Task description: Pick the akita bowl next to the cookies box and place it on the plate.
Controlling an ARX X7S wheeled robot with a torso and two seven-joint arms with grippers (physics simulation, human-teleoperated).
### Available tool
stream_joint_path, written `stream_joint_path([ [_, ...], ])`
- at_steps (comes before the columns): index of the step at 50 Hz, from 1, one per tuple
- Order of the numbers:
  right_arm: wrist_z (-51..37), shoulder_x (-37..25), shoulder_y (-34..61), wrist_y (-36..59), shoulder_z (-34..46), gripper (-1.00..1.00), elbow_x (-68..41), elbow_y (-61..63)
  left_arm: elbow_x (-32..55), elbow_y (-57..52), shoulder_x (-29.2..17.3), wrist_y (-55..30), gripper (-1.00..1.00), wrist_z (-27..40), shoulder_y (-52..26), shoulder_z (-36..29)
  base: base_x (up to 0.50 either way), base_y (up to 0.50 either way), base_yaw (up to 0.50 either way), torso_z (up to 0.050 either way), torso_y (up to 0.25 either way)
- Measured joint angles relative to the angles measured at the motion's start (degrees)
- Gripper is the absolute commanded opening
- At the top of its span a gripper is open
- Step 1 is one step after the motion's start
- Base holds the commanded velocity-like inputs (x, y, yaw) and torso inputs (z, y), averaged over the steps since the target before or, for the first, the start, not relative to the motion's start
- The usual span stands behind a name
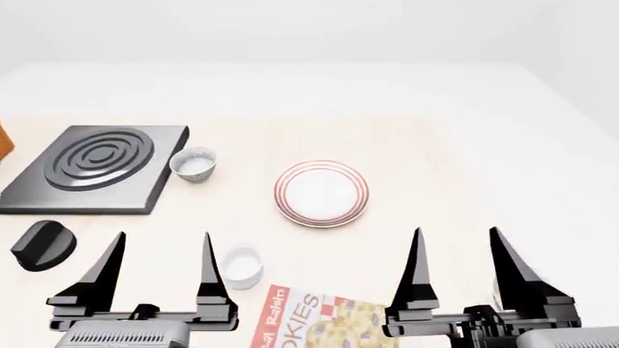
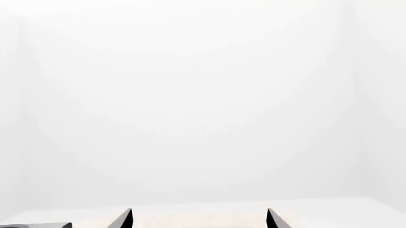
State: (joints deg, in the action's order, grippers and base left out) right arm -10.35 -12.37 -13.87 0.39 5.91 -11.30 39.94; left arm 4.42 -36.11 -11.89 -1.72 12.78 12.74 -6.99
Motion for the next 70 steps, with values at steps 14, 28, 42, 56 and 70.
stream_joint_path([
  [14,-0.6,-0.7,0.1,0.4,0.2,1.0,-0.3,0.3,0.3,0.0,-0.4,0.2,1.0,0.5,0.0,-0.5,0.0,-0.36,0.0,0.0,0.0],
  [28,-1.0,-1.1,0.2,-0.1,0.7,1.0,-0.4,0.1,0.4,-0.3,-0.9,0.0,1.0,1.1,0.0,-0.7,0.32,0.0,0.0,0.0,0.0],
  [42,-5.8,-5.8,3.7,4.1,-1.4,1.0,-5.2,-0.9,0.3,0.0,-1.4,0.2,1.0,1.6,0.0,-1.0,0.11,0.0,0.0,0.0,0.0],
  [56,-23.6,-48.0,8.3,51.2,-23.9,1.0,-70.7,-7.0,-0.9,0.0,-1.7,0.4,1.0,2.8,0.4,-1.3,0.0,0.0,0.0,0.0,0.0],
  [70,-23.5,-63.8,12.2,62.9,-24.2,1.0,-95.9,-11.0,-1.3,-0.2,-1.9,-0.3,1.0,3.5,0.0,-1.9,0.0,0.0,0.0,0.0,0.0],
])
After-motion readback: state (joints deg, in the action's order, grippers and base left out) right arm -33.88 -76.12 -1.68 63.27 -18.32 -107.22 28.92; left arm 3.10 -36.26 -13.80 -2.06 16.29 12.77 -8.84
